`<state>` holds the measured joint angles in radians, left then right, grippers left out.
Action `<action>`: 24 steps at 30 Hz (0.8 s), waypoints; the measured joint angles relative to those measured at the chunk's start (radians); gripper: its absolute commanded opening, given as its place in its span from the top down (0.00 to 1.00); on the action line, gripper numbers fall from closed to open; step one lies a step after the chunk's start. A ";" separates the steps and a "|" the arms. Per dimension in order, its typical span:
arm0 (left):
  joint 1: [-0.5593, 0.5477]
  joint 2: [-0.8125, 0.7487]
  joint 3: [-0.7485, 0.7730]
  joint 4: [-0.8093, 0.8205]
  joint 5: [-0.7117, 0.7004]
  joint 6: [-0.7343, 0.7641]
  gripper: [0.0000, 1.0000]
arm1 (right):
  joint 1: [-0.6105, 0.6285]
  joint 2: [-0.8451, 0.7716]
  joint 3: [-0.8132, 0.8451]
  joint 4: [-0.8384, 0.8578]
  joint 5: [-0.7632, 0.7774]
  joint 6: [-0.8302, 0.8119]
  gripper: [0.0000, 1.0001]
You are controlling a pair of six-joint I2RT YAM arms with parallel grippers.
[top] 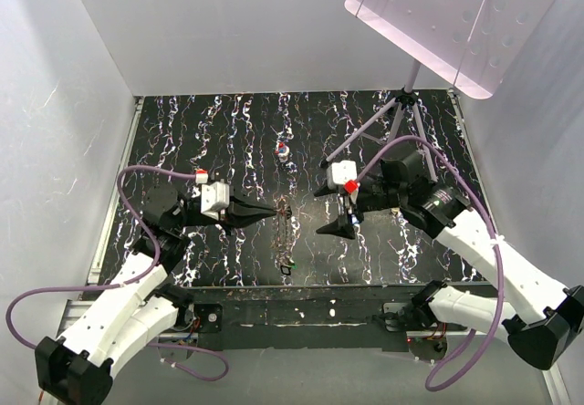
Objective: Put the keys on the keyring
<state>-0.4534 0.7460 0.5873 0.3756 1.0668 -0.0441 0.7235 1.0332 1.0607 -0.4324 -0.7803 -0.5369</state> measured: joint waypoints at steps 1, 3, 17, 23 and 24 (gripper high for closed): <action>0.001 0.000 0.015 -0.051 -0.010 0.024 1.00 | -0.017 -0.006 -0.015 0.004 0.018 0.034 0.12; 0.008 -0.001 0.039 -0.138 -0.029 0.063 1.00 | -0.098 -0.008 -0.043 -0.006 0.015 0.083 0.12; 0.111 0.036 0.040 -0.264 -0.048 0.140 1.00 | -0.452 0.220 -0.150 -0.398 0.119 -0.387 0.31; 0.114 0.036 0.040 -0.277 -0.049 0.157 1.00 | -0.446 0.472 0.030 -0.505 0.101 -0.374 0.38; 0.116 0.036 0.040 -0.279 -0.049 0.159 1.00 | -0.441 0.536 0.087 -0.510 0.111 -0.325 0.38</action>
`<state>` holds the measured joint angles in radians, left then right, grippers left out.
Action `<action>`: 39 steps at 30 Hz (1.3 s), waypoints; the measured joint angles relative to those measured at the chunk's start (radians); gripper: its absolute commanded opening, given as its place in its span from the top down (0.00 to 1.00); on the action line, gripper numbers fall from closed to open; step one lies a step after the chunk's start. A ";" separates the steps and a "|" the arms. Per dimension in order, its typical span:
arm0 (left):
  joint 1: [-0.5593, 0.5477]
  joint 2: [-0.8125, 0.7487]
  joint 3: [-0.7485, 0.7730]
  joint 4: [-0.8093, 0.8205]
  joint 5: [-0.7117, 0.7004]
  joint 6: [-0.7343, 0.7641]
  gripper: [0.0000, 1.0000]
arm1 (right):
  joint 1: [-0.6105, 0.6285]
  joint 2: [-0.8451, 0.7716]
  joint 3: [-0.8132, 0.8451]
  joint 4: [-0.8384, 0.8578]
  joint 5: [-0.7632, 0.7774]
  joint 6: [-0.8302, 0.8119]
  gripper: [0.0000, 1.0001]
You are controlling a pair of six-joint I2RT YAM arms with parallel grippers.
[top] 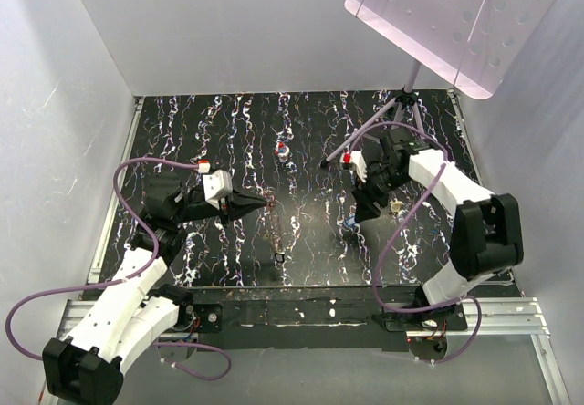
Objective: Put the keys on the keyring
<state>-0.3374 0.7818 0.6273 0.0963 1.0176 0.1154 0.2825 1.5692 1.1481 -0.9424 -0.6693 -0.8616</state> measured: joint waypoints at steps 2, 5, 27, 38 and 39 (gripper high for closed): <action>0.004 0.000 0.000 -0.001 0.000 0.002 1.00 | 0.011 0.035 0.031 -0.005 0.014 0.044 0.38; 0.011 0.000 0.000 -0.001 0.000 0.004 1.00 | 0.030 0.103 0.088 -0.010 0.044 0.158 0.38; 0.035 0.011 0.000 0.007 0.008 -0.007 1.00 | 0.100 0.275 0.078 0.190 0.221 0.602 0.59; 0.035 0.011 0.000 0.010 0.012 -0.012 1.00 | 0.127 0.286 0.063 0.210 0.234 0.616 0.65; 0.035 0.011 0.000 0.010 0.012 -0.013 1.00 | 0.129 0.286 0.063 0.210 0.234 0.616 0.67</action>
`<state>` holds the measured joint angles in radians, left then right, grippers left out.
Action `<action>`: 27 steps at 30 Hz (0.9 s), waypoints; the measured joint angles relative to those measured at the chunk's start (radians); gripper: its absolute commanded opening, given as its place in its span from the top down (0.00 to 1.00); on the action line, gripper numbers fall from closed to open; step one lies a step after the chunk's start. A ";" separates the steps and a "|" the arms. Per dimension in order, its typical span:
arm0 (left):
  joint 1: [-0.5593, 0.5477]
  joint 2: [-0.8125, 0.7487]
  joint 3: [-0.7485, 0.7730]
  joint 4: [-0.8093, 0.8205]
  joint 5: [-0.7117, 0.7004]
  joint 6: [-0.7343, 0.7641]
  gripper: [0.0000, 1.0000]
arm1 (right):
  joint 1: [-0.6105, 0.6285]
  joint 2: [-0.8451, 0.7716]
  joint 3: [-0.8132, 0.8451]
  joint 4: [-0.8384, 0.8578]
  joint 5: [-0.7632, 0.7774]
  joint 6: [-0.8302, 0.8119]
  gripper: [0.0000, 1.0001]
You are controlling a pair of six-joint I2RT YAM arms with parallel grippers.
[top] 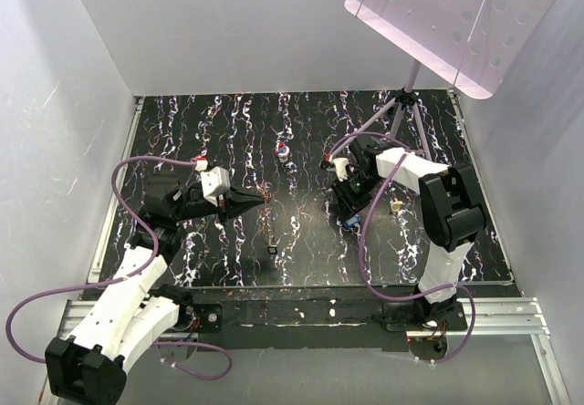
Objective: Put the keys on the keyring
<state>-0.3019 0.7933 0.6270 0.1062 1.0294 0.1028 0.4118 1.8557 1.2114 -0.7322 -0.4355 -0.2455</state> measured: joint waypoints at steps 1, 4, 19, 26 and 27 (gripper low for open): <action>0.000 0.000 0.000 0.000 0.000 0.000 1.00 | 0.002 0.000 0.000 0.000 0.002 0.001 0.67; 0.000 0.000 0.000 0.003 0.001 -0.003 1.00 | 0.004 0.000 0.000 0.000 0.006 0.000 0.70; 0.005 0.000 -0.006 0.009 0.003 -0.010 1.00 | 0.004 0.001 -0.012 -0.003 0.022 -0.004 0.78; 0.005 0.000 -0.006 0.009 0.003 -0.010 1.00 | 0.004 0.002 -0.012 -0.002 0.022 -0.004 0.78; 0.005 0.000 -0.006 0.009 0.004 -0.010 1.00 | 0.004 0.003 -0.012 -0.002 0.022 -0.004 0.78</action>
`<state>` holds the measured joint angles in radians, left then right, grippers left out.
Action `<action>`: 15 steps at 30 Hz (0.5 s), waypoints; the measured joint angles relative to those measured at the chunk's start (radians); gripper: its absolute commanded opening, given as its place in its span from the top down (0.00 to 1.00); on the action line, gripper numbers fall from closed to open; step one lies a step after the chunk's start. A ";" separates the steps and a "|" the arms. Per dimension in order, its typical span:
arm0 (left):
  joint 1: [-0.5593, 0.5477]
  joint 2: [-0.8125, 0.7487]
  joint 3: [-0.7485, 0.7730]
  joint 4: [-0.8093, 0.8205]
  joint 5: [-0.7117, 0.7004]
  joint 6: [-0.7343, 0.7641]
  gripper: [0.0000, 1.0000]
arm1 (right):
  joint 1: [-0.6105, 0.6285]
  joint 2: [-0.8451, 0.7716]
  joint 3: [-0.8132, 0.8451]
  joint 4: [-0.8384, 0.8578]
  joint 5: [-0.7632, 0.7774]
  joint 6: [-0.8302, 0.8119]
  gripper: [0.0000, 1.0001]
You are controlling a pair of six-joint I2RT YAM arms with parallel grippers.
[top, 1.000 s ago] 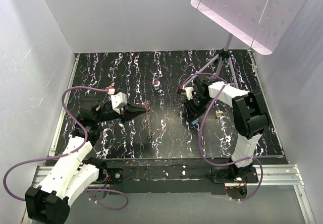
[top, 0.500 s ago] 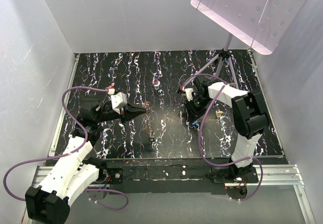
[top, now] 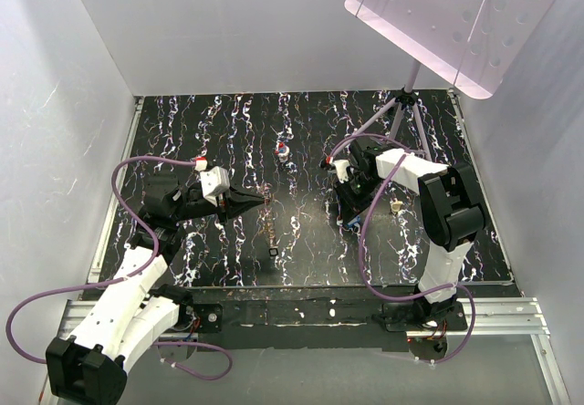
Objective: Put the keys on the keyring
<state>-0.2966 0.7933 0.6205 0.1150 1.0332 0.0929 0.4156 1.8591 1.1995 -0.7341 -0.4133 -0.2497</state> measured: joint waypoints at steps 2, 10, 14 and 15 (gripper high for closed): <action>0.000 0.000 -0.001 0.001 0.000 0.000 1.00 | 0.000 0.001 0.000 0.000 0.000 0.000 0.78; 0.000 0.000 -0.002 0.003 0.003 -0.002 1.00 | 0.002 0.001 -0.004 0.002 0.000 0.006 0.83; 0.000 0.000 -0.004 0.006 0.003 -0.004 1.00 | 0.004 0.002 -0.005 0.002 0.002 0.009 0.86; 0.000 0.000 -0.004 0.007 0.003 -0.004 1.00 | 0.004 0.002 -0.005 0.002 0.003 0.010 0.87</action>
<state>-0.2962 0.7933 0.6167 0.1223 1.0363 0.0887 0.4198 1.8606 1.1950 -0.7322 -0.4103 -0.2401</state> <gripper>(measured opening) 0.018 0.153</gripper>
